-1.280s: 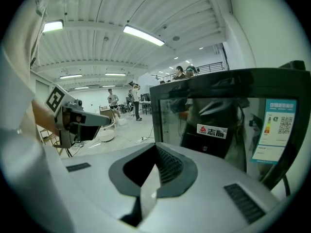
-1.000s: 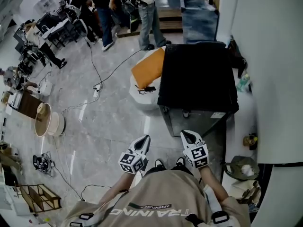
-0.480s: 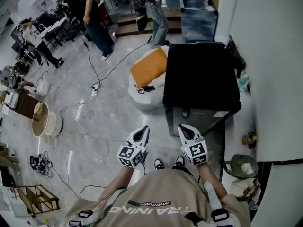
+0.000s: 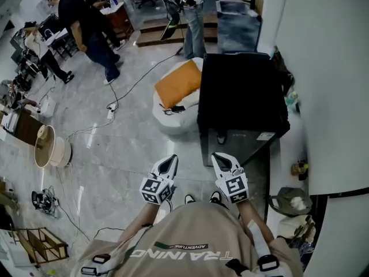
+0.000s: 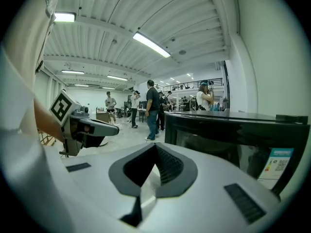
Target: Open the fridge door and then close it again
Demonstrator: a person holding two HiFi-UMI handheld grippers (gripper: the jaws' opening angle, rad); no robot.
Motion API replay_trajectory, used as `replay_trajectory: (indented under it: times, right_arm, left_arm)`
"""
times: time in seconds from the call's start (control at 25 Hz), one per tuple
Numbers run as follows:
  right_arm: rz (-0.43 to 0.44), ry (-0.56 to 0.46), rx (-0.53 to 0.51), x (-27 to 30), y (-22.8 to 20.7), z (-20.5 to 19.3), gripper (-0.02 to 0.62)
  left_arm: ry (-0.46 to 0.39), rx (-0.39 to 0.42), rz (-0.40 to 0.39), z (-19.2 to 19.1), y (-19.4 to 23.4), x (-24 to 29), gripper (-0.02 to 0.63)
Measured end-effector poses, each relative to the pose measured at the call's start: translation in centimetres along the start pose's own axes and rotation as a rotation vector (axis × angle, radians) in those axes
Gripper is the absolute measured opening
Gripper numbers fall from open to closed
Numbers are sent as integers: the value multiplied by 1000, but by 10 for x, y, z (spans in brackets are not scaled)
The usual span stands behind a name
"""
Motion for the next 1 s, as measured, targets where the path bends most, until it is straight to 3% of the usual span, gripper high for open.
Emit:
replay_trajectory:
  times: [1.0]
  right_arm:
    - [23, 14, 6, -18, 10, -14, -5]
  left_arm:
    - [8, 12, -1, -3, -11, -26, 0]
Point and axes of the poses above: the fingertips, and each gripper's own axes: x forward along the fingers, y to its left, z out of its top, the point moved 5 cm from there along -x, backward along the fingers, and after that the axes turned 9 degrees about x, right-handed, at the moved point
